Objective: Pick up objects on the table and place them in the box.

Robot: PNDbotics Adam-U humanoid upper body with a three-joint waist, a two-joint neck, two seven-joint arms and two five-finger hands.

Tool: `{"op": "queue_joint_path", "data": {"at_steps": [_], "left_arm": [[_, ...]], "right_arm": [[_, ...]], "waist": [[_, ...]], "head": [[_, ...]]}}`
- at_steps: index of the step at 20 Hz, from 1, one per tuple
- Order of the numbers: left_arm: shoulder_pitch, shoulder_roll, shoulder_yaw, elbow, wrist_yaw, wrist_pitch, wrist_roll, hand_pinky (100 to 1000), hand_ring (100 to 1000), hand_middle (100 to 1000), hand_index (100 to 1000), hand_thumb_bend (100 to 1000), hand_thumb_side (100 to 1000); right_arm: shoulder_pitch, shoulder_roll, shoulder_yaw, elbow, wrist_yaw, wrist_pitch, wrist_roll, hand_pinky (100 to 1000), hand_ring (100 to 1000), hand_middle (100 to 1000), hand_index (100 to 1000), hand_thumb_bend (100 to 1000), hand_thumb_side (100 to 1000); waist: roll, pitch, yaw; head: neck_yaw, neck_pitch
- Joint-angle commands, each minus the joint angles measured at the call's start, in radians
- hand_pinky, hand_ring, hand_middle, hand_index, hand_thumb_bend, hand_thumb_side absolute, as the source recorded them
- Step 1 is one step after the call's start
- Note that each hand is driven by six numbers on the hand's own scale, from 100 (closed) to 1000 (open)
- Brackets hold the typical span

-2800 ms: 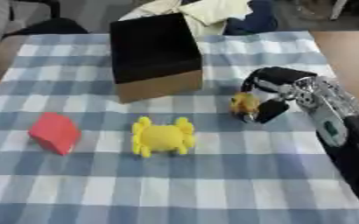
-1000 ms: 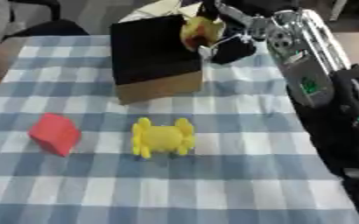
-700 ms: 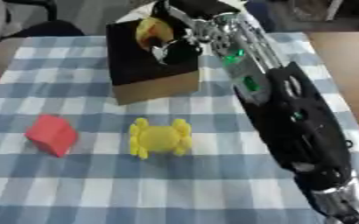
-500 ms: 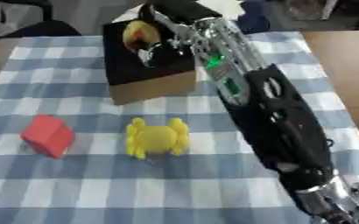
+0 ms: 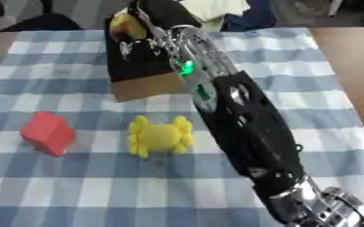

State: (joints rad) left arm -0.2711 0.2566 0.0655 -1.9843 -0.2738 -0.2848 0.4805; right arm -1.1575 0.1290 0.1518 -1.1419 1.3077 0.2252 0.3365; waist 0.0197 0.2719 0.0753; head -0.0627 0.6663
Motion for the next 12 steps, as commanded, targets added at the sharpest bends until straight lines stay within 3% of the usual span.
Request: {"op": "queue_joint_path", "data": {"at_steps": [1,12], "left_arm": [[-0.013,0.009,0.001,-0.016,0.002,0.001,-0.004,621,777,682,795,115,851],[-0.016,0.002,-0.004,-0.016,0.004,0.003,-0.009,621,777,682,795,114,852]], "right_arm": [[-0.035,0.017,-0.024,0.006,0.021,0.027,-0.033,783,762,572,745,100,430],[-0.075,0.065,-0.102,0.12,0.123,0.132,-0.099,785,771,591,745,100,455]], "waist": [[0.003,-0.015,0.004],[0.0,-0.005,0.017]], "head": [[0.006,-0.011],[-0.007,-0.033]]}}
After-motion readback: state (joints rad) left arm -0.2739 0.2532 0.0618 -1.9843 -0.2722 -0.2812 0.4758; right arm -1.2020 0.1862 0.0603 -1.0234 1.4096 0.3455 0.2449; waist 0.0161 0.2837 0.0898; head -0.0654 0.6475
